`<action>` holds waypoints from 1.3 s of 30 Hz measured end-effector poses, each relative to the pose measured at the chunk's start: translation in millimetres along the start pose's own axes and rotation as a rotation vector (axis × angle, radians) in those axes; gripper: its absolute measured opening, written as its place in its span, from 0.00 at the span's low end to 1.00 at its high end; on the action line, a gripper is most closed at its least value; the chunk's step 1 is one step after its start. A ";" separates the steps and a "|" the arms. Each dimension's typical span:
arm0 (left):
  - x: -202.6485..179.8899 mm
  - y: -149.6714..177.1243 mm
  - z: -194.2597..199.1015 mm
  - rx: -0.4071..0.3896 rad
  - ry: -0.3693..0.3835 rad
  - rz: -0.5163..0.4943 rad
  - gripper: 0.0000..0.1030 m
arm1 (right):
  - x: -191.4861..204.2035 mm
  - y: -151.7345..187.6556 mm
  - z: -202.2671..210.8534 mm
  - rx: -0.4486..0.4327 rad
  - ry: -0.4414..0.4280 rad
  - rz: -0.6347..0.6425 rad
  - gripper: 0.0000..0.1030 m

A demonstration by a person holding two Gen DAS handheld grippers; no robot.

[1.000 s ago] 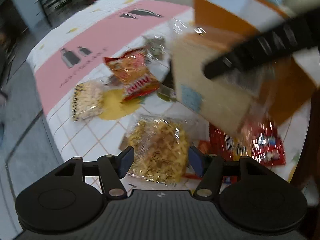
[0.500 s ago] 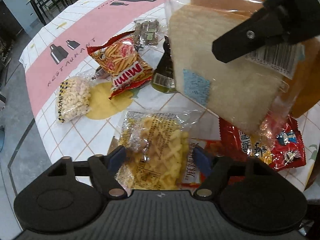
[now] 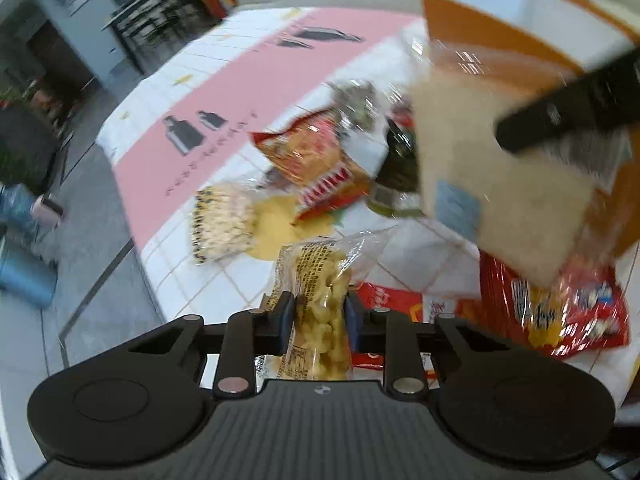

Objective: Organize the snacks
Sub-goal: 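Lift the bread with the right tool while the left lifts the cracker bag toward the box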

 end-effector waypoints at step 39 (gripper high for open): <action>-133.5 -169.2 82.6 0.032 0.691 0.394 0.27 | -158.6 10.2 154.1 -0.330 0.238 -0.292 0.22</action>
Point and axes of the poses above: each gripper's, at about its wrist camera, not at the fingertips, and z roughly against the way its jaws point, x to its left, y to its underside, the point moved 6 cm from there along -z, roughly the way its jaws point, and after that the axes turned 4 degrees about -y, right-handed, at the moved point
